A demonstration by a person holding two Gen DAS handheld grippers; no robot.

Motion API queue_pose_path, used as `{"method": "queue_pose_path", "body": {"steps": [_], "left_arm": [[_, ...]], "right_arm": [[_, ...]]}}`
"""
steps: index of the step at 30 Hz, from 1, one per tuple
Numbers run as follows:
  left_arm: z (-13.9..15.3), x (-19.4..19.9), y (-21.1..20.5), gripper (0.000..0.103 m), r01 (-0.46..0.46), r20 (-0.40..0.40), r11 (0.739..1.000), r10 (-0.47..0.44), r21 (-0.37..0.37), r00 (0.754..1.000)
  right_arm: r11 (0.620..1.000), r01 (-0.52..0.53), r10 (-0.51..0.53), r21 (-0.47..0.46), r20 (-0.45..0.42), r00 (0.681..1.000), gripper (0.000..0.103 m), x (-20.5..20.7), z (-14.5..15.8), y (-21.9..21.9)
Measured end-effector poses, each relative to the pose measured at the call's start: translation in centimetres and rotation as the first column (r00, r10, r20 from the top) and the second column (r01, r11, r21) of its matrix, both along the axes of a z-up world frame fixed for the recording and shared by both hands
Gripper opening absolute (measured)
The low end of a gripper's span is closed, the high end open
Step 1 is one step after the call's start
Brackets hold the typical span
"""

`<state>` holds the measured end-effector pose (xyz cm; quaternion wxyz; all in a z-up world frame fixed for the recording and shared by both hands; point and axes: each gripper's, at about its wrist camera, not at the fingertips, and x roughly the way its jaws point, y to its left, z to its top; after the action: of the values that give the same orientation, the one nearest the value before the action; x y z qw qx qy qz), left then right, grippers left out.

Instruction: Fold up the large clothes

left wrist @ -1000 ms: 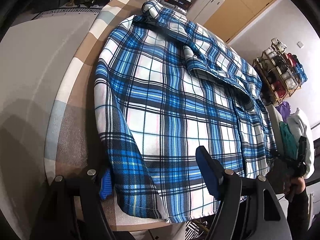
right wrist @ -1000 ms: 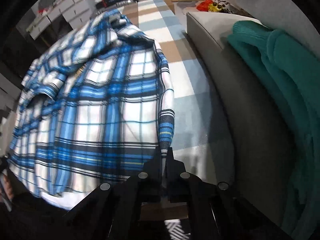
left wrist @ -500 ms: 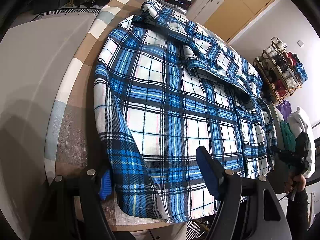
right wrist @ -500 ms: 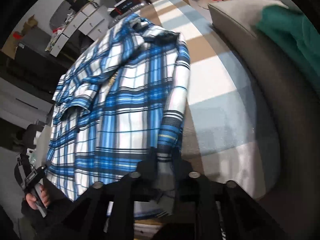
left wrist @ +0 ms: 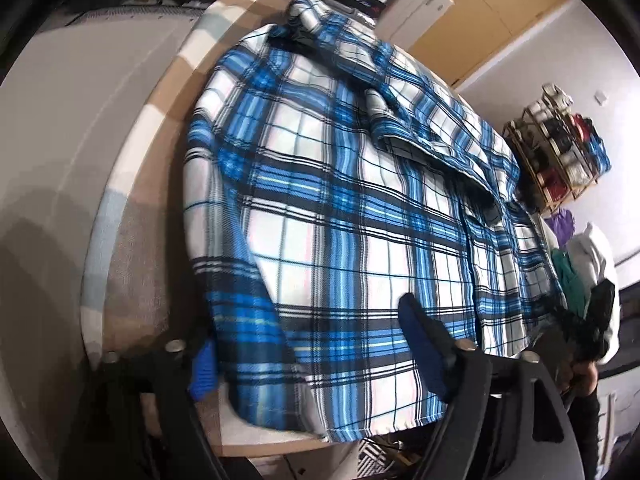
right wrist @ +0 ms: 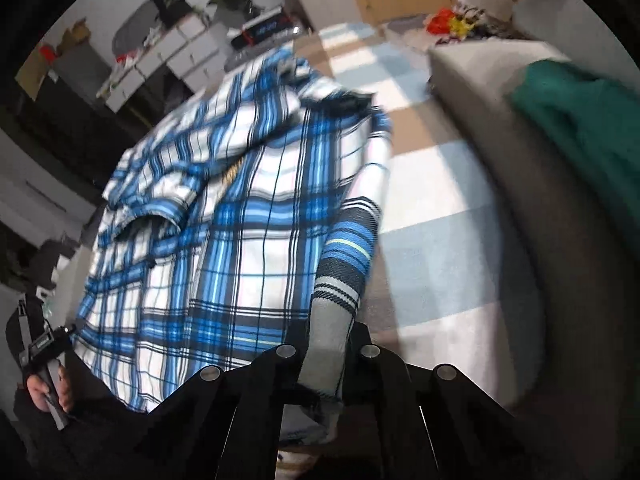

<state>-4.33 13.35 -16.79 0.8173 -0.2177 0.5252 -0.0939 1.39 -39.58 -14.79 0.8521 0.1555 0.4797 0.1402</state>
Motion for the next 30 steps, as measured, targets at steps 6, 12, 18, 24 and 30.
{"method": "queue_pose_path", "body": {"steps": [6,12,18,24,30], "left_arm": [[-0.4,-1.0,0.2,0.003,0.032,-0.120,0.999,-0.030,0.018,0.992],[2.0,-4.4,-0.2,0.003,0.082,-0.091,0.997,-0.082,-0.006,0.992],[6.1,-6.7,-1.2,0.003,0.167,-0.057,0.984,-0.170,-0.062,0.984],[12.8,0.4,-1.9,0.003,0.190,0.044,0.978,-0.187,-0.086,0.981],[14.7,13.9,1.4,0.003,0.027,-0.020,0.995,-0.029,-0.094,0.999]], "right_arm": [[0.999,0.008,-0.008,0.049,0.014,1.000,0.003,-2.7,1.1,-1.9],[0.995,-0.009,0.003,0.095,0.064,0.998,0.003,-5.5,2.5,-2.6],[0.998,-0.051,0.046,0.043,0.116,0.992,0.003,-7.9,6.6,-2.3],[0.997,-0.067,0.072,-0.034,0.166,0.984,0.003,-2.4,13.0,-0.3],[0.985,0.014,-0.002,-0.174,0.071,0.997,0.003,10.7,14.8,1.7]]}}
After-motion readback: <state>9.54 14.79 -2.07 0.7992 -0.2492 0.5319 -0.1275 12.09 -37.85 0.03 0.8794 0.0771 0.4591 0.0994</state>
